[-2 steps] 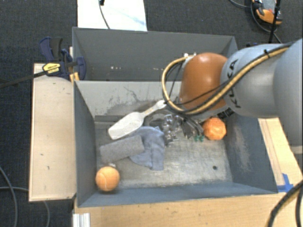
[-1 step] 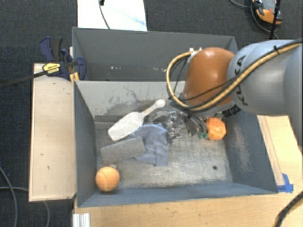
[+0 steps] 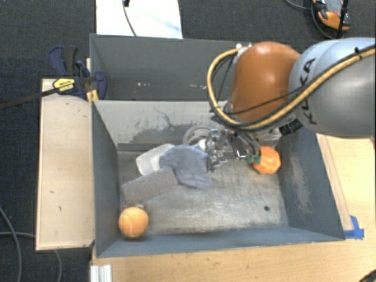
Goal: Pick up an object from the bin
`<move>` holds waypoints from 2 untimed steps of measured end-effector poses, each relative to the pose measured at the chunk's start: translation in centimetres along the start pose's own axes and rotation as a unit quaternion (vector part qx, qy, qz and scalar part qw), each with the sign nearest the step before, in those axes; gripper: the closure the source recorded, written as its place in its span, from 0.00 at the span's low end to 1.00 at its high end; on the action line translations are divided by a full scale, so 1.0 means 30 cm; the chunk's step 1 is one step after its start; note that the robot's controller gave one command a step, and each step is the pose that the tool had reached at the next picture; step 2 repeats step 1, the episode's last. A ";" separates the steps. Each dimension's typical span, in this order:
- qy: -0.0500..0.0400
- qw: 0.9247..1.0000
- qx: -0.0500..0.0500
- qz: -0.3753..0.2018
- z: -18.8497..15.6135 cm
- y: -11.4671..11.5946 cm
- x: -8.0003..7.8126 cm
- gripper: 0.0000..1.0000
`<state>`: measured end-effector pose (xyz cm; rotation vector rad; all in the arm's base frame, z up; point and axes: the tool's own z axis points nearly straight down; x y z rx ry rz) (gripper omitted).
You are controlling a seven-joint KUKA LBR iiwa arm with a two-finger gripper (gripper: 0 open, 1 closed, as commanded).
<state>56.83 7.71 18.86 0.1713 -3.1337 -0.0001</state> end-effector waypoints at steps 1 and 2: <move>-0.002 1.000 0.000 0.007 -0.111 -0.026 -0.015 1.00; -0.002 1.000 0.000 0.007 -0.111 -0.026 -0.015 1.00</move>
Offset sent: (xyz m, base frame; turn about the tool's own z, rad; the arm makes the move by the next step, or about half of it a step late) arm 0.0017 -0.0176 0.0752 -0.2352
